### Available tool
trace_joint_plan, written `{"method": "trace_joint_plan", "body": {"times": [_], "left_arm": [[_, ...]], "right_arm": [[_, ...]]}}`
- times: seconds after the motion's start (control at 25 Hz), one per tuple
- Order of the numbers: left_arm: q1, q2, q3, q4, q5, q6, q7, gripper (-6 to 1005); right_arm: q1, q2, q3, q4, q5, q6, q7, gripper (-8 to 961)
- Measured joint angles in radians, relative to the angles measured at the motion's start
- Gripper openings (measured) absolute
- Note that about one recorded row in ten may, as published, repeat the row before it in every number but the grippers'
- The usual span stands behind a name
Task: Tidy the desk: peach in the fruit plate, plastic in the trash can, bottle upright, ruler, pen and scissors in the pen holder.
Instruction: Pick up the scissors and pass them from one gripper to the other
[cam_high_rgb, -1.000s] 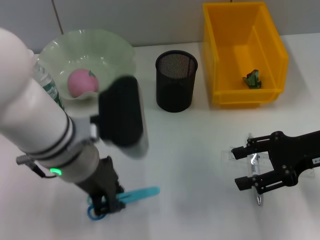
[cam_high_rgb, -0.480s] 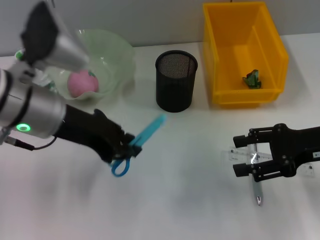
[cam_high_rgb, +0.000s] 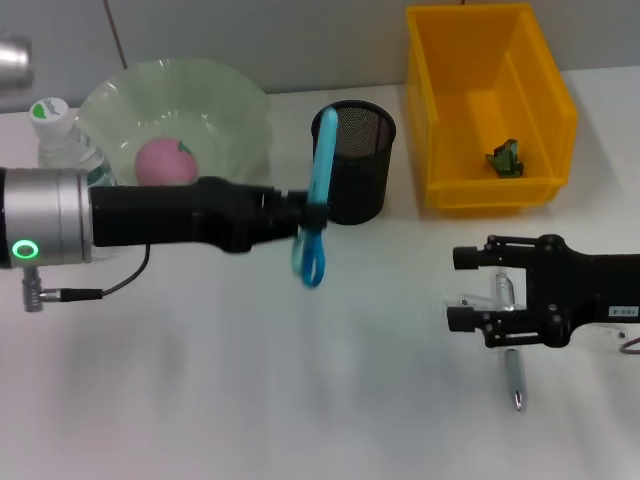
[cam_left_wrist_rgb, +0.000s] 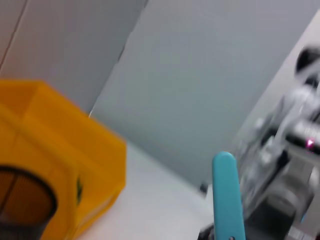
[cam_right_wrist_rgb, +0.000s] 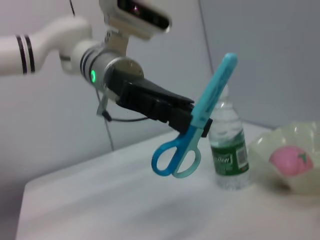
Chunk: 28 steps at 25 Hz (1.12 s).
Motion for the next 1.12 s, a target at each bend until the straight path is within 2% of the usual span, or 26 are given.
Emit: {"method": "trace_joint_plan", "body": {"times": [0.36, 0.48, 0.56, 0.6, 0.96, 1.12], "left_arm": [[0.015, -0.005, -0.009, -0.316, -0.391, -0.001, 0.233, 250], [0.011, -0.008, 0.005, -0.396, -0.479, 0.006, 0.285, 250], [0.011, -0.008, 0.005, -0.396, -0.479, 0.006, 0.285, 250], [0.006, -0.009, 0.076, -0.487, -0.630, 0.009, 0.352, 250], [0.013, -0.011, 0.300, -0.593, -1.008, 0.003, 0.427, 250], [0.015, -0.011, 0.398, -0.611, -1.160, -0.005, 0.431, 250]], "right_arm": [[-0.031, 0.009, 0.013, 0.128, 0.129, 0.054, -0.179, 792], [-0.037, 0.012, 0.016, 0.198, 0.188, 0.073, -0.272, 792], [-0.039, 0.013, 0.016, 0.260, 0.239, 0.086, -0.347, 792], [-0.040, 0.013, 0.016, 0.288, 0.264, 0.091, -0.385, 792], [-0.021, 0.019, 0.016, 0.559, 0.448, 0.123, -0.760, 792], [-0.005, 0.023, 0.016, 0.641, 0.494, 0.117, -0.872, 792]]}}
